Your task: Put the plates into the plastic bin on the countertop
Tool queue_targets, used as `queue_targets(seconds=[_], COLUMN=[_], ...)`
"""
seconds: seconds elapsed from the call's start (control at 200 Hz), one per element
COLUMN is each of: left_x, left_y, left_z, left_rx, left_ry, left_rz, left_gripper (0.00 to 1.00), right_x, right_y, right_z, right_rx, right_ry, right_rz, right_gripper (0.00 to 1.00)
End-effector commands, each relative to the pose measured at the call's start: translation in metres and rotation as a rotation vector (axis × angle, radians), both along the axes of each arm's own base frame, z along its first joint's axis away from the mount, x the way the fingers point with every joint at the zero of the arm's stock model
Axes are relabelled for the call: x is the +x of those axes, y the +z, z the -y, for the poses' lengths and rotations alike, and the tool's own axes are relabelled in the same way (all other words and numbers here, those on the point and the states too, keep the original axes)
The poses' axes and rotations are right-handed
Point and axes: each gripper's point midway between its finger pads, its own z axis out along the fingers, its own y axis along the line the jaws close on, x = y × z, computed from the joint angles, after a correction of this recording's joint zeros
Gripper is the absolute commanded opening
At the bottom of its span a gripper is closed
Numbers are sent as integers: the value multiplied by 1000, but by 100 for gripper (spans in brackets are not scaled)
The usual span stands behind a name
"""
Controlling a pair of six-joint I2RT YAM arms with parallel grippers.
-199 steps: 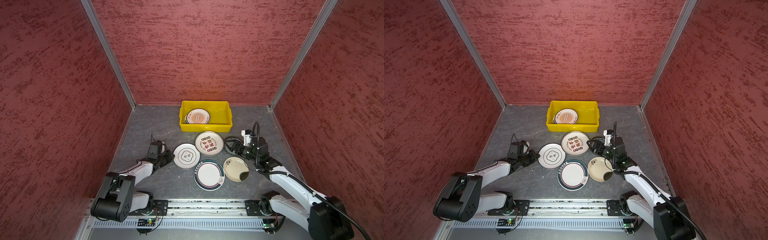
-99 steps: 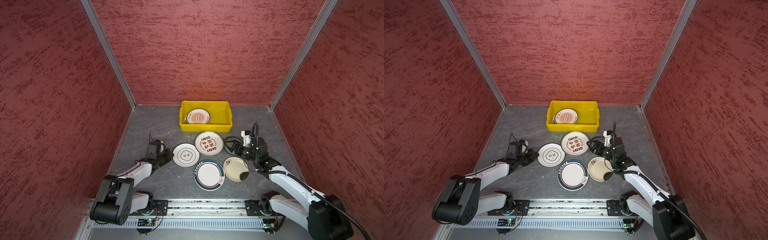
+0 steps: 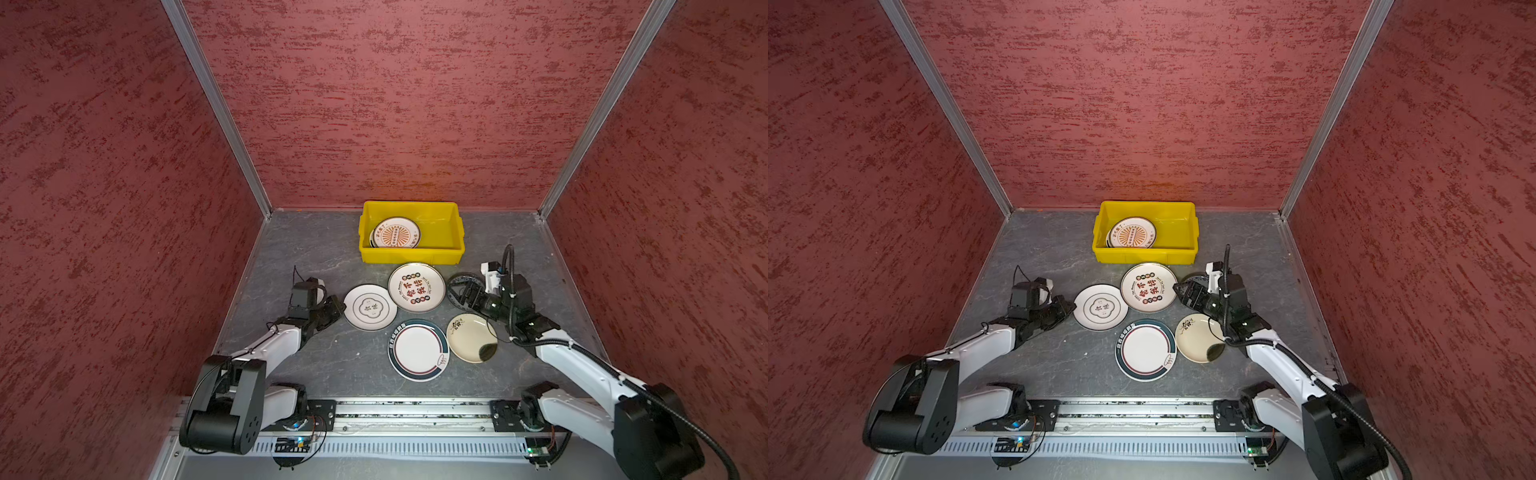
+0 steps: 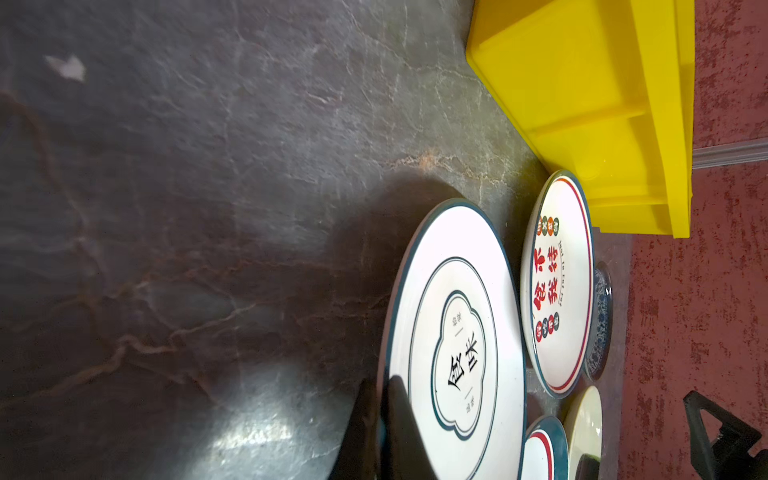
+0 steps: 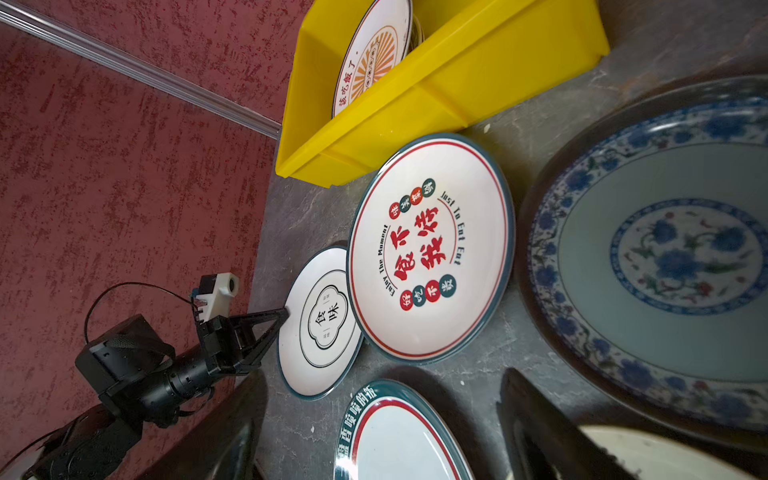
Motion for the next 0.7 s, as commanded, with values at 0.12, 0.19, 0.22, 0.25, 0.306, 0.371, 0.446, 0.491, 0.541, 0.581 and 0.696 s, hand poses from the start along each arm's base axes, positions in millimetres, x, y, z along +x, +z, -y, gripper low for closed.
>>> queue_targets(seconds=[0.12, 0.19, 0.22, 0.25, 0.306, 0.371, 0.446, 0.491, 0.541, 0.581, 0.696], left_x=[-3, -4, -3, -3, -2, -2, -1, 0, 1, 2, 7], left_y=[-6, -8, -8, -8, -8, -9, -7, -7, -5, -3, 4], left_z=[-19, -22, -24, -26, -28, -29, -30, -31, -32, -33, -37], left_rx=[-26, -51, -59, -61, -65, -73, -89, -95, -101, -103, -111], left_ry=[72, 90, 98, 105, 112, 116, 122, 125, 128, 134, 146], left_rz=[-20, -25, -24, -24, -25, -30, -30, -31, -26, -21, 3], left_gripper=[0, 0, 0, 0, 0, 0, 0, 0, 0, 0, 0], right_x=[4, 3, 3, 3, 3, 3, 3, 3, 3, 3, 4], right_y=[-3, -4, -3, -4, -5, -5, -5, -6, -6, -6, -5], right_z=[3, 3, 3, 3, 4, 4, 4, 4, 4, 4, 3], right_rx=[-6, -7, -7, -7, -9, -7, -7, -8, -8, -8, -5], right_ry=[-22, -21, -20, -22, -23, -25, -27, -28, -28, -28, -27], right_rz=[16, 14, 14, 10, 8, 7, 5, 5, 4, 5, 6], right_gripper=[88, 88, 88, 88, 88, 88, 88, 88, 88, 88, 88])
